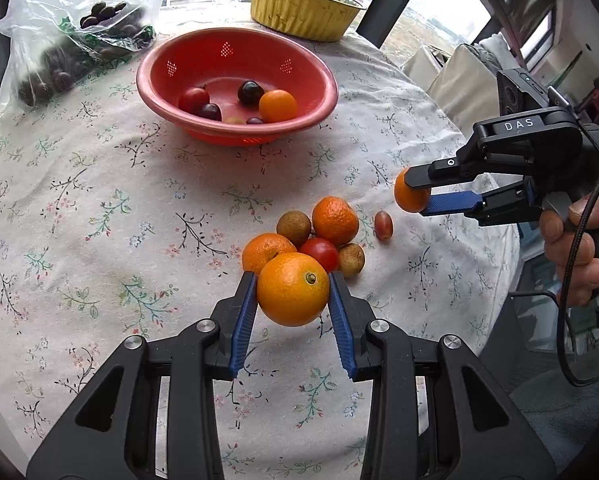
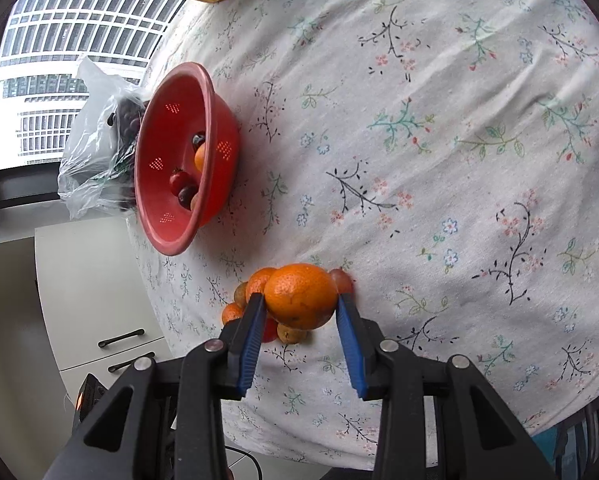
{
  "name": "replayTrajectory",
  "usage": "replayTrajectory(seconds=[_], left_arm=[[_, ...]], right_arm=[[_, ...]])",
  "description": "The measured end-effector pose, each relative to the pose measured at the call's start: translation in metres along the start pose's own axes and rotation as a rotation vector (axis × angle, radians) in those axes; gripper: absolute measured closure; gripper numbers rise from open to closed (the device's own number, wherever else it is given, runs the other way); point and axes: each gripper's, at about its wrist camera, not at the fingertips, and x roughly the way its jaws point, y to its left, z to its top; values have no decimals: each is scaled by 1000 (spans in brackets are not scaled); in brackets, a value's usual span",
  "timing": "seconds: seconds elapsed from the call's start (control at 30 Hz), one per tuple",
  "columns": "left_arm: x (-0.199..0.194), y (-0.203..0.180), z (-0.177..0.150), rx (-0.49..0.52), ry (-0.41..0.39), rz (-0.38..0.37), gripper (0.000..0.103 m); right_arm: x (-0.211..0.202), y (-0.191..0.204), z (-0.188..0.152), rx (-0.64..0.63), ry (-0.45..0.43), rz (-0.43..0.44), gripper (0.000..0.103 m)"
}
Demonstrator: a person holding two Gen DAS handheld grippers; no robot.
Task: Organize fruits
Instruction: 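Carry both mandarins into the red colander and open both grippers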
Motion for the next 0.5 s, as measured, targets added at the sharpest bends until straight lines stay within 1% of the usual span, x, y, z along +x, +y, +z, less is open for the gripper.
replayTrajectory(seconds=[0.13,0.27,0.4,0.5], left_arm=[[-14,13,27,-19,-50,20,70],[-22,28,62,-32,-90,50,70],[-16,40,105,-27,-95,84,70],[-3,46,130,-27,-85,103,70]], right_arm=[[-11,20,26,-58,-48,-7,64],[-17,53,54,-144,-93,-9,64],[-14,98,78,-272,-126,-19,64],[-3,127,93,-339,-126,-24,64]])
